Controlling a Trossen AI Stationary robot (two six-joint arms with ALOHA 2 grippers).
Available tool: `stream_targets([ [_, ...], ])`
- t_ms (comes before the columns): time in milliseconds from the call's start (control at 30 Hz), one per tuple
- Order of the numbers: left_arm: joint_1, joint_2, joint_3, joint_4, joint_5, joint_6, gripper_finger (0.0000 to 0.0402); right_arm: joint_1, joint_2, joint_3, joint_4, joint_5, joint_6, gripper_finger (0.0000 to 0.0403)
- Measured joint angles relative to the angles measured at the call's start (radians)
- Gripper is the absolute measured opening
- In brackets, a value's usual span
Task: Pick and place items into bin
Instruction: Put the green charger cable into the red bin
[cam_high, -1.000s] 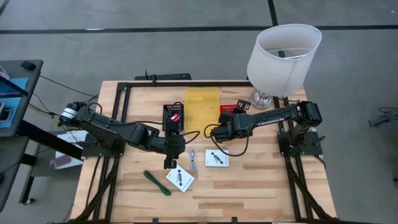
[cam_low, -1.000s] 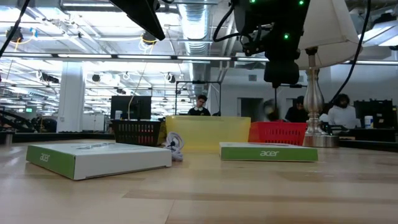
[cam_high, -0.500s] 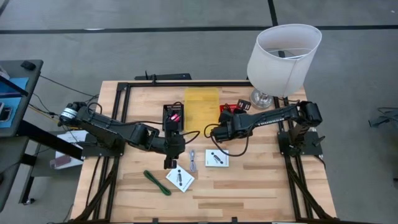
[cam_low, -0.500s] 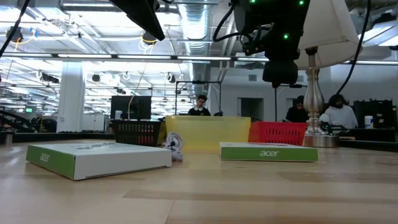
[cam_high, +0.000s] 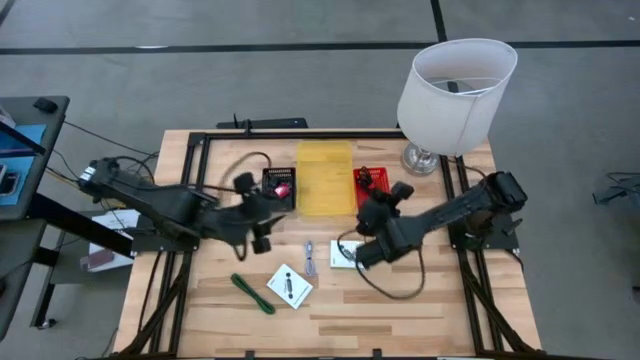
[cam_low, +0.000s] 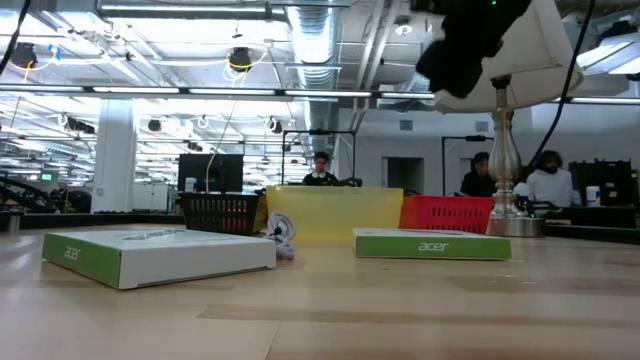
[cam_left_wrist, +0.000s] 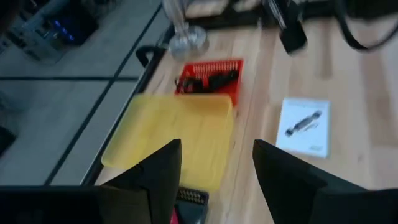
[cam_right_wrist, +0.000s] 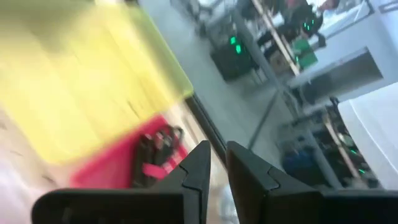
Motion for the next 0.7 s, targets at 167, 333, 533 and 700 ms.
stream_targets([
  [167, -0.022, -0.134, -0.031, 0.005, 0.06, 0.024, 0.0192, 0.118, 0.0, 0.0, 0.001, 0.051, 0.157, 0.0048],
  [333, -0.021, -0.283, -0.138, -0.038, 0.252, 0.035, 0.0192, 0.22, 0.0, -0.013, 0.011, 0.054, 0.281, 0.0048],
  [533, -0.021, -0.427, -0.309, -0.067, 0.507, 0.064, 0.0192, 0.3, 0.0, -0.067, 0.08, 0.04, 0.359, 0.0048],
  [700, -0.021, -0.466, -0.4, -0.063, 0.591, 0.051, 0.0192, 0.322, 0.001, -0.086, 0.145, 0.036, 0.367, 0.0048],
])
